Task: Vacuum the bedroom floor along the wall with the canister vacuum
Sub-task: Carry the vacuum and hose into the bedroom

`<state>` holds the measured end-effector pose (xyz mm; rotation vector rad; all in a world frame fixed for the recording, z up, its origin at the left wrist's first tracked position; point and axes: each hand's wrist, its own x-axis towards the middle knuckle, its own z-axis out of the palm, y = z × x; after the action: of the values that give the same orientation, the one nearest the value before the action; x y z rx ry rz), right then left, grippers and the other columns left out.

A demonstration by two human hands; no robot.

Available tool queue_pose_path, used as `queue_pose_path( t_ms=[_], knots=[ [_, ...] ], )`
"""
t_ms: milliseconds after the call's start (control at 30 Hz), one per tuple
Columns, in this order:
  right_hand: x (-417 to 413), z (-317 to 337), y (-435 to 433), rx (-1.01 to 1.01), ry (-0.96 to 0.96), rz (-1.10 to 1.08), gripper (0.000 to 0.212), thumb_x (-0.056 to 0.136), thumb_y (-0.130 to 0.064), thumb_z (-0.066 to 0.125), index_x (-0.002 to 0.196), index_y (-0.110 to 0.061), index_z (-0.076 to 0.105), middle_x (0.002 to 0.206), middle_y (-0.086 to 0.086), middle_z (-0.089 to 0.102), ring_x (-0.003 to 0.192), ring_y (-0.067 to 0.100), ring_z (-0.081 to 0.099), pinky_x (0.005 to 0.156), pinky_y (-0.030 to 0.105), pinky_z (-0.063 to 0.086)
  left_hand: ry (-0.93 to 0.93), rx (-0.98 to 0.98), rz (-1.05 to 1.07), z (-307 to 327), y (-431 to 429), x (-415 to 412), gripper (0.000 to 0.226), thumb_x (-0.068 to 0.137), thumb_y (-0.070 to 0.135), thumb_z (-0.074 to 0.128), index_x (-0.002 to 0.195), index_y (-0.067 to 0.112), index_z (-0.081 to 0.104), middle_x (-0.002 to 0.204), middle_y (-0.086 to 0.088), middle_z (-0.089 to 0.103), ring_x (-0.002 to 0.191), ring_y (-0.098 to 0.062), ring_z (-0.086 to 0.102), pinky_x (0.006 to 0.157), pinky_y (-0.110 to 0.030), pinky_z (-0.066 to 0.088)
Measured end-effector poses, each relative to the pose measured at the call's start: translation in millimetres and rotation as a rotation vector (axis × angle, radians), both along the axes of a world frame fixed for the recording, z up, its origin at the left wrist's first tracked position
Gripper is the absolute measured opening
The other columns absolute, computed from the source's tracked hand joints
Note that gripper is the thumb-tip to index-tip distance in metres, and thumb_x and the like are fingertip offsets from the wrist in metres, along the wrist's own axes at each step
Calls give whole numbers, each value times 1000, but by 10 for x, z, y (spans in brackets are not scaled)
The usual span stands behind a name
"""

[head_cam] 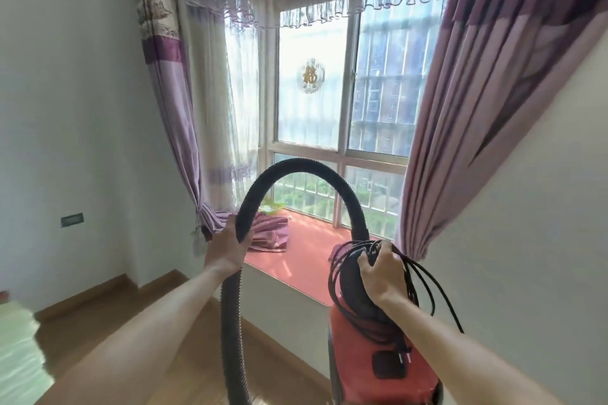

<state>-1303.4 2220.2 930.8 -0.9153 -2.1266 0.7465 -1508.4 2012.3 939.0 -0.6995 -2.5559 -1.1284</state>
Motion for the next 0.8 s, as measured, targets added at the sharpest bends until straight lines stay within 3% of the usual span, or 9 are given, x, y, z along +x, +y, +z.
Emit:
queue_pose_path(
  t_ms=[100, 300, 433, 600, 700, 800],
  knots=[
    [-519, 3, 229, 7, 0, 78, 40, 96, -26, 59, 125, -1, 46, 81, 5, 55, 80, 31, 58, 68, 31, 39, 1, 32, 77, -22, 80, -297, 34, 99, 33, 57, 126, 15, 47, 98, -8, 67, 79, -28, 63, 70, -33, 47],
    [-1376, -52, 378, 36, 8, 204, 32, 97, -22, 57, 119, -3, 44, 64, -7, 43, 59, 18, 46, 62, 31, 38, -37, 52, 228, -148, 1, -788, 34, 97, 36, 59, 122, 17, 47, 93, -6, 67, 84, -34, 68, 71, -34, 50],
    [-1892, -127, 392, -4, 6, 274, 28, 96, -24, 57, 111, -4, 46, 72, 2, 52, 66, 26, 51, 60, 32, 38, -27, 34, 324, -177, -127, -1123, 33, 96, 38, 58, 119, 17, 47, 93, -8, 70, 76, -33, 67, 68, -36, 54],
    [-2509, -215, 355, -56, 8, 389, 26, 96, -22, 57, 111, -5, 46, 74, 4, 56, 59, 19, 53, 52, 32, 36, -5, 10, 427, -226, -255, -1552, 37, 96, 37, 59, 124, 16, 48, 92, -5, 68, 69, -27, 60, 63, -33, 50],
    [-2927, -273, 326, -83, -9, 446, 24, 96, -24, 58, 109, -7, 45, 76, 8, 60, 61, 24, 57, 54, 32, 41, -7, 1, 471, -266, -327, -1850, 38, 97, 36, 59, 127, 16, 47, 88, -2, 64, 66, -23, 57, 55, -28, 43],
    [-3357, -306, 275, -99, -20, 470, 26, 96, -25, 57, 110, -7, 45, 75, 8, 60, 61, 24, 55, 52, 32, 36, -19, -4, 502, -318, -431, -2201, 39, 96, 37, 59, 127, 16, 48, 95, -7, 70, 76, -31, 64, 63, -31, 46]
  ],
)
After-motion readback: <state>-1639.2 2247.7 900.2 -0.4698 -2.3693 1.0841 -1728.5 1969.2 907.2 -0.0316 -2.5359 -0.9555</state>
